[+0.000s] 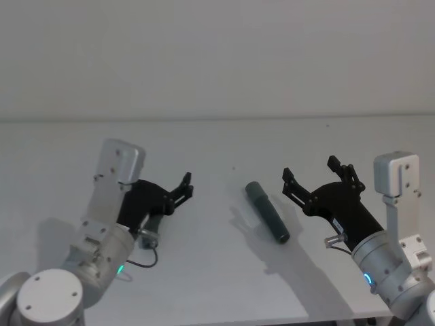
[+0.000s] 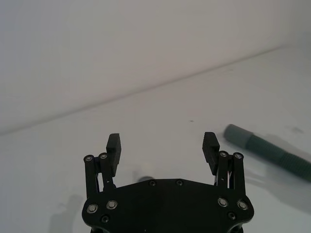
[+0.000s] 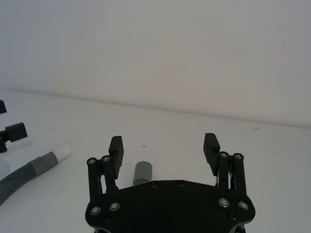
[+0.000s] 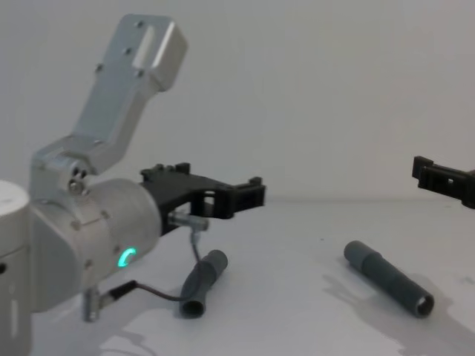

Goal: Use both hands to pick up one end of the pipe from the table, align the ends, and insert them.

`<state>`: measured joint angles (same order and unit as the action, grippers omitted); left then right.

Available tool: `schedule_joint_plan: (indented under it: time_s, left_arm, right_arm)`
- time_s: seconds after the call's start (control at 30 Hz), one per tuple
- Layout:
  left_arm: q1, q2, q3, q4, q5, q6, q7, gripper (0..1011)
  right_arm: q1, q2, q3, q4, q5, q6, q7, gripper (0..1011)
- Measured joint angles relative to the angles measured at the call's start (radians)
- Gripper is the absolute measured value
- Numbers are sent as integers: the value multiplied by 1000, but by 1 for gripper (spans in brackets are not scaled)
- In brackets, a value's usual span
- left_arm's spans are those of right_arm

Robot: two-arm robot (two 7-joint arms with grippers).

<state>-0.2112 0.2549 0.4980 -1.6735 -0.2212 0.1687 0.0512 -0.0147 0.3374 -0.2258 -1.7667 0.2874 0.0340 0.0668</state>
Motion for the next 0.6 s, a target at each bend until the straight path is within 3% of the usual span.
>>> schedule_joint_plan:
  time_s: [0.3, 0.6]
  left_arm:
    - [17, -41, 26, -58, -2, 128, 31, 1001]
    - [30, -58, 33, -96, 5, 221, 55, 1001]
  right_arm:
    - [0, 0, 0, 0, 0, 0, 0, 1002]
    - [0, 0, 0, 0, 0, 0, 0, 1002]
